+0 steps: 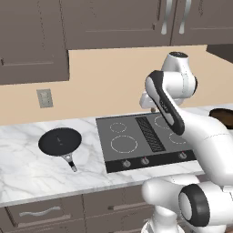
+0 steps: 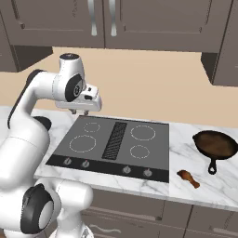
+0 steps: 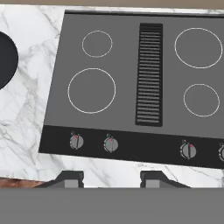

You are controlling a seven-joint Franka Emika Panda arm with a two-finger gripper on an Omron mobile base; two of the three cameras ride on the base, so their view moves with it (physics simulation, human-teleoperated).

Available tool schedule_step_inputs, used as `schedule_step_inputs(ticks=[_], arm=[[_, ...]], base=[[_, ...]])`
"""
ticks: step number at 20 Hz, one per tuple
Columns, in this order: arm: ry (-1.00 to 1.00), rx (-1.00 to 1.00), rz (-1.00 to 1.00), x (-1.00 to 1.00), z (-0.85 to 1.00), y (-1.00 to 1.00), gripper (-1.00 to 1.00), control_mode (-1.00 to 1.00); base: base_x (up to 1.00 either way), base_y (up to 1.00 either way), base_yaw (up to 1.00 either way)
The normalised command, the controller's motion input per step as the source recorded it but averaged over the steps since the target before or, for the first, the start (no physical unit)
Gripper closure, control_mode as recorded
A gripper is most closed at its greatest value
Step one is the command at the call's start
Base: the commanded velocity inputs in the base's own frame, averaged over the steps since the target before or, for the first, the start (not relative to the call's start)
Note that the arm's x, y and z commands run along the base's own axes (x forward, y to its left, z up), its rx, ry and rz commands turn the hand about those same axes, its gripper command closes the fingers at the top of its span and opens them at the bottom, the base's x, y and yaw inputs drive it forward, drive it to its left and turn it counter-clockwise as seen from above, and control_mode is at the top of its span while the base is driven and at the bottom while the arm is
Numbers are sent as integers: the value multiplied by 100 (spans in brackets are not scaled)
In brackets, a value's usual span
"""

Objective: Place both pans onto different burners. Then place the tomato and the chicken drumstick on different pans.

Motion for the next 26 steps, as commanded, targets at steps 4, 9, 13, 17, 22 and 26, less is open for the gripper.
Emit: schedule_step_inputs(ticks=[4, 9, 13, 17, 22, 26], arm=[[0, 0, 0, -10, 0, 0, -100, -100], [-1, 0, 0, -33, -11, 12, -100, -100], [-3, 0, 0, -39, -15, 24, -100, -100], [-5, 0, 0, -42, -17, 27, -100, -100], [-5, 0, 0, -36, -19, 33, -100, -100], [-5, 0, 0, -28, -24, 36, -100, -100]], base=[[0, 0, 0], [0, 0, 0], [0, 0, 0], [0, 0, 0], [0, 0, 0], [0, 0, 0]])
